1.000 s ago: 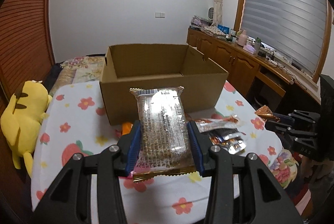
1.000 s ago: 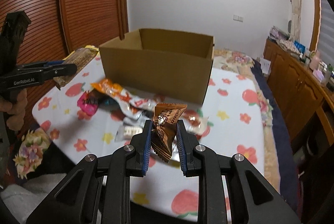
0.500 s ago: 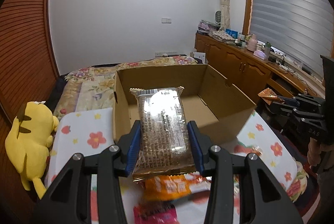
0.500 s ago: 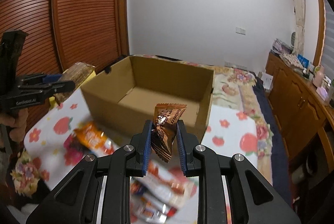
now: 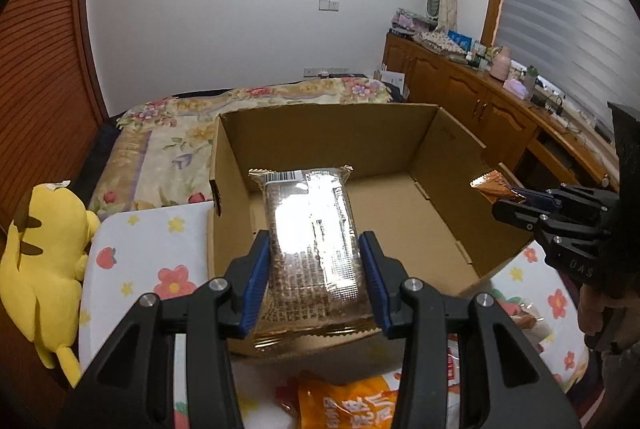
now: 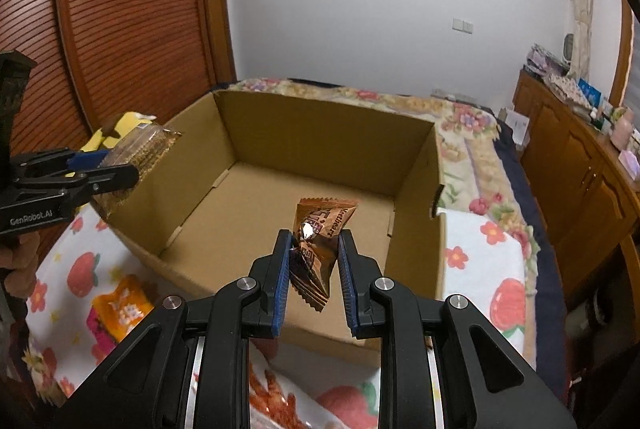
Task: Organize snacks
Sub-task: 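Carry the cereal bar and brown candy into the box and open both tools, then grasp the white spicy-duck packet with the right tool while the left tool grasps the orange packet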
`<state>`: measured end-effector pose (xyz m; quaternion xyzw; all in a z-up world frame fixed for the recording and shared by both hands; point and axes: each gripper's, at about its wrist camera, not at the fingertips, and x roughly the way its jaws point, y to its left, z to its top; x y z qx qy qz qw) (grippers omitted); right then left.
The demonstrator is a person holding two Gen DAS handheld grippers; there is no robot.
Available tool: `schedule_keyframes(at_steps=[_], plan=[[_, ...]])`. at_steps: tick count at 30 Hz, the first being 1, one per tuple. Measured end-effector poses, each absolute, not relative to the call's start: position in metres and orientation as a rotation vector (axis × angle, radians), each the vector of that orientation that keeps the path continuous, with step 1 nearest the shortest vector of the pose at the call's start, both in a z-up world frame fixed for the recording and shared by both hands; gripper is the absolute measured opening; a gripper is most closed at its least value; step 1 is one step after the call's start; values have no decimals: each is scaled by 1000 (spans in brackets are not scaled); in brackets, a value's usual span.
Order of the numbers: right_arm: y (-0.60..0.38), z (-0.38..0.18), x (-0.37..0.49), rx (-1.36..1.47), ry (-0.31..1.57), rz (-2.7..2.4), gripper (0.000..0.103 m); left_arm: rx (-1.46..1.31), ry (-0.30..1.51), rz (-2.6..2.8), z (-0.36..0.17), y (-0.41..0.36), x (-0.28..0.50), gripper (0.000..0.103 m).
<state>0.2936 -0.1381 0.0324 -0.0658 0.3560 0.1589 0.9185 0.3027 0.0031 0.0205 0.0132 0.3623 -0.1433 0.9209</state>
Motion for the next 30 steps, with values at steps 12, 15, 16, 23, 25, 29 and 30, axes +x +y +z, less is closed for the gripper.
schedule_keyframes(at_steps=[12, 15, 16, 23, 25, 29, 30], plan=[[-124, 14, 313, -144, 795, 325, 22, 27, 783, -278, 9, -4, 318, 46], [-123, 12, 313, -141, 794, 328, 29, 14, 780, -284, 10, -2, 318, 58], [-121, 12, 312, -140, 791, 327, 33, 7, 778, -285, 11, 0, 317, 63], [-125, 24, 292, -103, 743, 370, 36, -9, 721, -281, 26, 6, 295, 72], [-131, 32, 278, -78, 714, 393, 38, -12, 683, -289, 30, 8, 283, 81], [-144, 42, 243, -46, 669, 432, 44, -25, 642, -306, 32, 15, 257, 83], [-146, 42, 234, -53, 660, 439, 44, -28, 633, -313, 30, 16, 248, 83]])
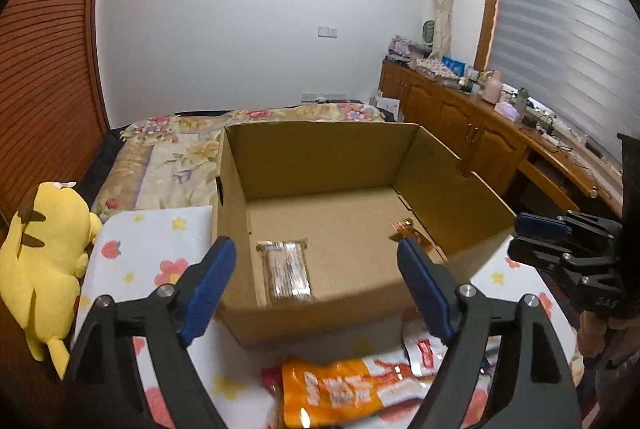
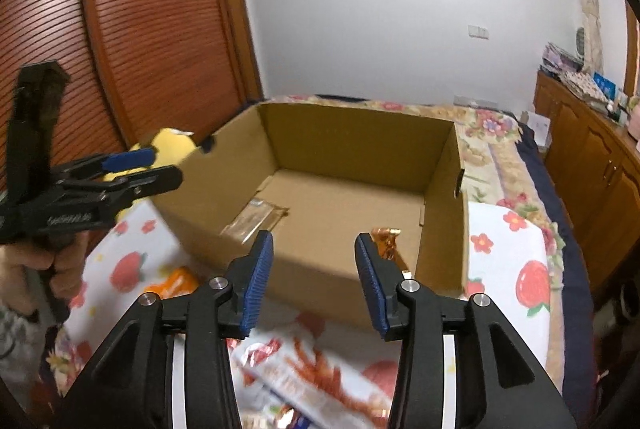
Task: Organize snacks
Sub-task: 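Grasp the white spicy-duck packet with the right tool while the left tool grasps the orange packet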
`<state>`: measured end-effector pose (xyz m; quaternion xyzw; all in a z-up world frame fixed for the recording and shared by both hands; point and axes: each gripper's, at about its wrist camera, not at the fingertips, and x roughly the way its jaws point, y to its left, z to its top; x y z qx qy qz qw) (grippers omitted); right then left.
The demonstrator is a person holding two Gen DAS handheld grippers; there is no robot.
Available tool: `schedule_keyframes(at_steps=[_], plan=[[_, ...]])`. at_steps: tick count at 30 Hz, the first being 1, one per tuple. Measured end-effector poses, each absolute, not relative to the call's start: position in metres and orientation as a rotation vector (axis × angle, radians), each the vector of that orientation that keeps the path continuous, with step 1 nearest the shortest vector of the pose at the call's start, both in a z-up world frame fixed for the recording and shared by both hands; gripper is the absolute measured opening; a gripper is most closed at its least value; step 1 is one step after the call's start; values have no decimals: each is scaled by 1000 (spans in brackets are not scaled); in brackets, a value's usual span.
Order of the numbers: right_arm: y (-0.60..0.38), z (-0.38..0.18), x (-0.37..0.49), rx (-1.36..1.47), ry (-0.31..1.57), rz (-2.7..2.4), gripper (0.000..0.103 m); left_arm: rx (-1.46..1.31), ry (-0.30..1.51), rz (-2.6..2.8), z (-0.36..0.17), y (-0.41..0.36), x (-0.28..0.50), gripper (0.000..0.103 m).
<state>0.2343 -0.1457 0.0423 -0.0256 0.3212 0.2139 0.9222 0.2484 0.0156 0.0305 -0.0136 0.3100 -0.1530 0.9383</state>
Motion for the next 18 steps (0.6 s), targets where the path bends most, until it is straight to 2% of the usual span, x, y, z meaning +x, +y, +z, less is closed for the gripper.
schedule_keyframes(at_steps=[7, 18], plan=[[-160, 22, 195, -66, 684, 471, 46, -8, 619, -337, 10, 13, 208, 84], [-160, -38, 197, -140, 830, 479, 46, 4, 663, -352, -22, 3, 182, 84]])
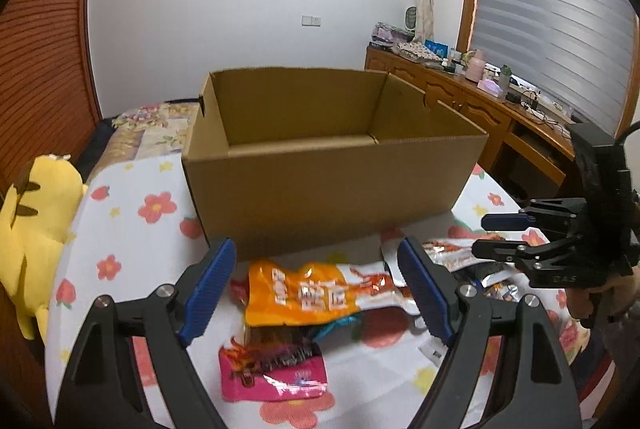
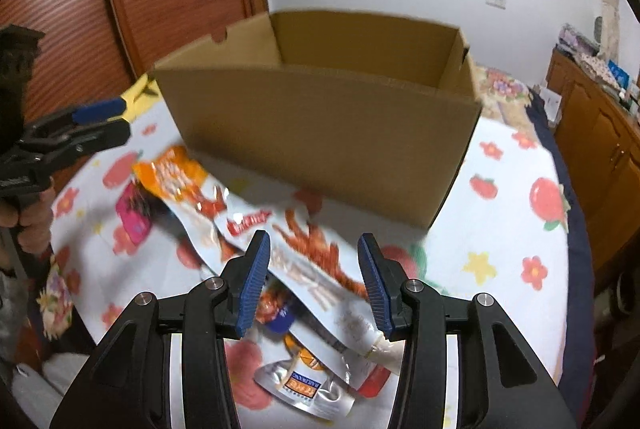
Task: Organize snacks
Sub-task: 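Grasp the white spicy-duck packet with the right tool while the left tool grasps the orange packet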
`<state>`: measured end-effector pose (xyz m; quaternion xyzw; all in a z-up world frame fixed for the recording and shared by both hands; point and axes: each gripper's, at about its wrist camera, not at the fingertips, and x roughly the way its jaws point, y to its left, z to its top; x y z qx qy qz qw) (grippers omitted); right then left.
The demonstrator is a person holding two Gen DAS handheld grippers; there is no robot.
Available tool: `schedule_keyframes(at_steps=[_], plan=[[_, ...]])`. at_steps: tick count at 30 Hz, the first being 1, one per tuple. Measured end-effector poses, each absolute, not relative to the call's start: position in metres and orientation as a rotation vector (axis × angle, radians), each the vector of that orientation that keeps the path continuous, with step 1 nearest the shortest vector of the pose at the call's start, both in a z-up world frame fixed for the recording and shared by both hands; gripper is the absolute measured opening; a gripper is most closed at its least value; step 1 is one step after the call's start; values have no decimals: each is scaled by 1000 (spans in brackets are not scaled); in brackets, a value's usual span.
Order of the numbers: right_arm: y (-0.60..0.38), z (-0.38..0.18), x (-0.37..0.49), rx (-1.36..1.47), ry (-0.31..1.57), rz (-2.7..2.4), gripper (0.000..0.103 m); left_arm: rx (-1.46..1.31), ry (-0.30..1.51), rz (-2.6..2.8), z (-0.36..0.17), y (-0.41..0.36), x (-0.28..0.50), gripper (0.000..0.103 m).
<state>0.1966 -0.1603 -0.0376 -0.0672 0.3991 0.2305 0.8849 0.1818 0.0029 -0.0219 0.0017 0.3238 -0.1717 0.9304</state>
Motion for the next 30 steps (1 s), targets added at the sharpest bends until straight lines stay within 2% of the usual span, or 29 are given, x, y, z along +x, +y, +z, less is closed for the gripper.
schedule_keyframes(at_steps=[4, 13, 30], plan=[[-160, -50, 198, -157, 854, 482, 47, 11, 674, -341, -27, 4, 180, 84], [-149, -60, 194, -230, 876, 512, 63, -2, 703, -337, -40, 13, 177, 84], [-155, -84, 239, -249, 1052, 535, 63, 48, 737, -356, -54, 3, 169, 84]])
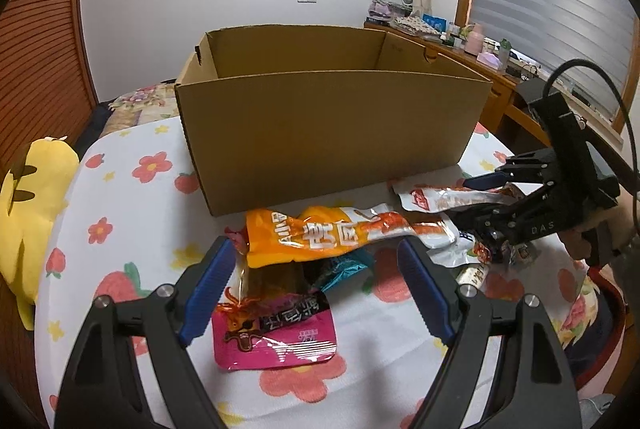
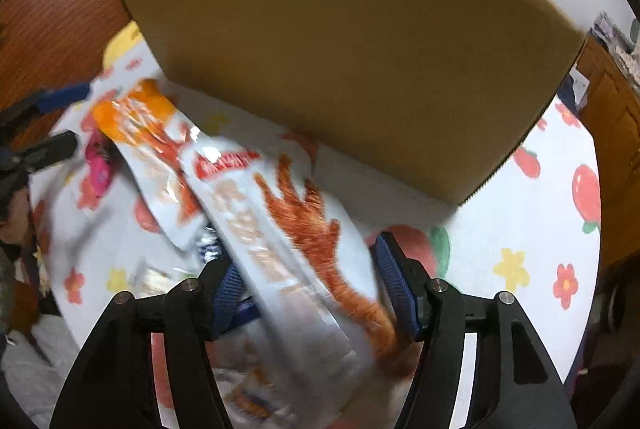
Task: Organize snacks
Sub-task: 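Grasp the white spicy-duck packet with the right tool while the left tool grasps the orange packet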
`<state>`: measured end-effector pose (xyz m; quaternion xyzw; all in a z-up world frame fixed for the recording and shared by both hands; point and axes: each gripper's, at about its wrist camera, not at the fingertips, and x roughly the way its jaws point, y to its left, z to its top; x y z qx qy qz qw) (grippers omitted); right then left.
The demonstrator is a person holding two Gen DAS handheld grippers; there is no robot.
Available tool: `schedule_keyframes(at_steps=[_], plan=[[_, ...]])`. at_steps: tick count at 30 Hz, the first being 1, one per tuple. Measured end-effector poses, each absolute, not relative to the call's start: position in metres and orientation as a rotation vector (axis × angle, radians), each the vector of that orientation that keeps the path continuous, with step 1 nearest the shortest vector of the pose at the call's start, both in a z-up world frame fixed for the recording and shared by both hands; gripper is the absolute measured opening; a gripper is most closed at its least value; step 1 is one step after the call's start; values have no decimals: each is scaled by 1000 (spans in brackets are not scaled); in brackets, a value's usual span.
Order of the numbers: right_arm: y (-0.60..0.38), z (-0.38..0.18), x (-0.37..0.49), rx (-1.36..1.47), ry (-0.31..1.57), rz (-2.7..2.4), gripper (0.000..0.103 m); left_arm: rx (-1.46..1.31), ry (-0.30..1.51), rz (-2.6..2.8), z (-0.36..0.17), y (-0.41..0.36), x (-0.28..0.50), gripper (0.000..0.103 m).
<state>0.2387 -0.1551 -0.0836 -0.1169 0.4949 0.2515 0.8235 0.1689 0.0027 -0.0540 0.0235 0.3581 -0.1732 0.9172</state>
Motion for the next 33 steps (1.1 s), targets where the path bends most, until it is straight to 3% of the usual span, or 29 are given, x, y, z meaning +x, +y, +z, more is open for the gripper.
schedule_keyframes(at_steps=[3, 5, 8, 27, 33], plan=[[-158, -82, 241, -271, 1037, 530, 56, 55, 740, -359, -55, 1, 169, 84], [-158, -81, 240, -294, 1027, 515, 39, 76, 744, -360, -56, -2, 170, 84], [-159, -80, 237, -310, 1019, 532, 30, 117, 740, -380, -55, -8, 172, 84], [-158, -36, 191, -454, 813, 495, 20, 606, 837, -483, -74, -67, 210, 83], [-163, -21, 181, -439, 767, 494, 18, 652, 889, -525, -80, -82, 222, 67]])
